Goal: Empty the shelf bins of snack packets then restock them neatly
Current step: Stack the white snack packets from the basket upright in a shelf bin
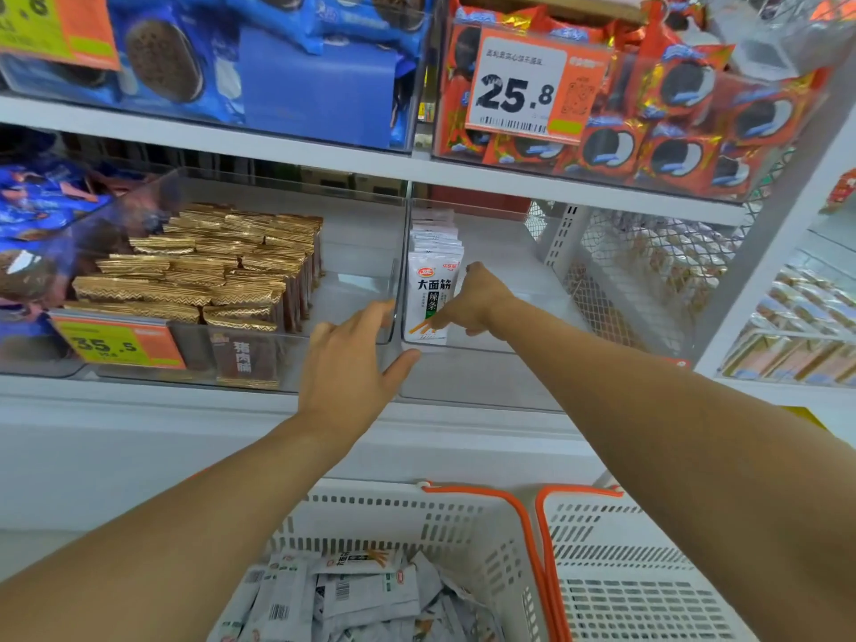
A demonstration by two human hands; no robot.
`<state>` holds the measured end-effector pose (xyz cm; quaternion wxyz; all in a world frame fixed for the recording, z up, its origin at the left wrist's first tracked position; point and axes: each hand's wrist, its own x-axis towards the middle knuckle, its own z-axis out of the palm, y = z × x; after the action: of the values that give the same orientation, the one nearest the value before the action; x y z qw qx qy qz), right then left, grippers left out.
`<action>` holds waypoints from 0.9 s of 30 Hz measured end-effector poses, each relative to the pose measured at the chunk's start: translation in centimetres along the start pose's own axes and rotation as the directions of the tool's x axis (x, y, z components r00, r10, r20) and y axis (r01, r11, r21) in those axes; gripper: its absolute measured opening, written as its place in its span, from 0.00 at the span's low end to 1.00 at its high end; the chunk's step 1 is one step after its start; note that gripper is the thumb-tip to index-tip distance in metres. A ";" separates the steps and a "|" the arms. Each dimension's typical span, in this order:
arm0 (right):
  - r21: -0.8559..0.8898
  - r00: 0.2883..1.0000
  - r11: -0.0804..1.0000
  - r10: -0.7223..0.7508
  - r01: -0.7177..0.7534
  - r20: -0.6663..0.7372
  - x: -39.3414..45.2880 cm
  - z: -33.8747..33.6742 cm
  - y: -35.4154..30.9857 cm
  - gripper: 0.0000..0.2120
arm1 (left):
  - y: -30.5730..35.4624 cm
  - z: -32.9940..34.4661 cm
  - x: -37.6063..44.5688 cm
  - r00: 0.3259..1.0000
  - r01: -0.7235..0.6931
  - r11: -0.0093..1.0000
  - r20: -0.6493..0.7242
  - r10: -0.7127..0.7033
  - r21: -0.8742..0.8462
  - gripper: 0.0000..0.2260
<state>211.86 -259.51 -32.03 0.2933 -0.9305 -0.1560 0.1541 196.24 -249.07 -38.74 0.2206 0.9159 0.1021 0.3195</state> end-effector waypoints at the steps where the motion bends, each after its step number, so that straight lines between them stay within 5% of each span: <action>1: -0.033 0.996 0.999 -0.040 0.038 -0.082 -0.9 -0.4 0.1 0.38 | 0.1 -0.1 0.0 1.000 0.006 1.000 0.026 -0.005 -0.015 0.23; 3: -0.016 0.906 0.968 -0.239 0.250 -0.350 -3.3 -0.5 0.7 0.30 | 0.1 -0.7 -0.1 0.998 0.028 0.999 0.055 -0.027 -0.028 0.24; 5: 0.073 0.706 0.836 -0.409 0.544 -0.578 -6.8 0.6 1.5 0.16 | 0.1 -1.8 -0.5 0.998 -0.064 0.997 -0.023 0.065 0.035 0.20; 7: 0.153 0.630 0.707 -0.483 0.690 -0.609 -9.8 3.0 3.0 0.10 | 0.0 -3.1 -1.3 0.969 -0.210 0.974 -0.118 0.219 0.089 0.13; 9: 0.214 0.709 0.713 -0.520 0.668 -0.477 -11.8 7.1 5.3 0.08 | -0.2 -3.8 -2.7 0.985 -0.171 0.985 0.017 0.171 0.000 0.07; 11: 0.219 0.871 0.844 -0.463 0.490 -0.162 -13.1 12.1 8.3 0.07 | -0.9 -3.5 -5.2 0.929 -0.020 1.000 0.369 0.010 0.022 0.05; 12: 0.171 0.925 0.916 -0.377 0.363 0.053 -13.8 14.5 9.9 0.09 | -1.7 -2.9 -7.0 0.825 0.023 0.995 0.561 -0.075 0.099 0.07; 14: -0.024 0.884 0.983 -0.154 0.183 0.441 -15.0 19.2 13.4 0.17 | -4.0 -1.2 -11.5 0.527 -0.005 0.961 0.817 -0.231 0.276 0.12; 16: -0.180 0.780 0.973 -0.003 0.148 0.626 -16.8 23.0 16.9 0.26 | -6.4 0.4 -16.8 0.300 -0.020 0.926 0.886 -0.354 0.377 0.19; 17: -0.217 0.760 0.968 0.045 0.127 0.648 -17.7 24.7 18.4 0.30 | -7.4 1.2 -19.3 0.244 0.040 0.915 0.884 -0.399 0.401 0.21; 21: -0.243 0.847 0.968 0.072 0.068 0.526 -20.9 29.7 22.0 0.33 | -9.0 3.7 -27.9 0.176 0.348 0.854 0.868 -0.465 0.386 0.27; 24: -0.271 0.842 0.943 -0.015 0.191 0.539 -22.3 31.7 21.8 0.39 | -9.1 5.4 -31.4 0.210 0.409 0.841 0.860 -0.464 0.354 0.34; 27: -0.250 0.845 0.946 -0.044 0.208 0.533 -22.3 32.3 21.8 0.35 | -9.2 5.9 -32.1 0.214 0.398 0.842 0.856 -0.470 0.363 0.45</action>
<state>183.87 -268.89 -65.80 0.1058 -0.8748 -0.3124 0.3549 174.65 -253.53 -64.51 0.2886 0.8710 0.2212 -0.3304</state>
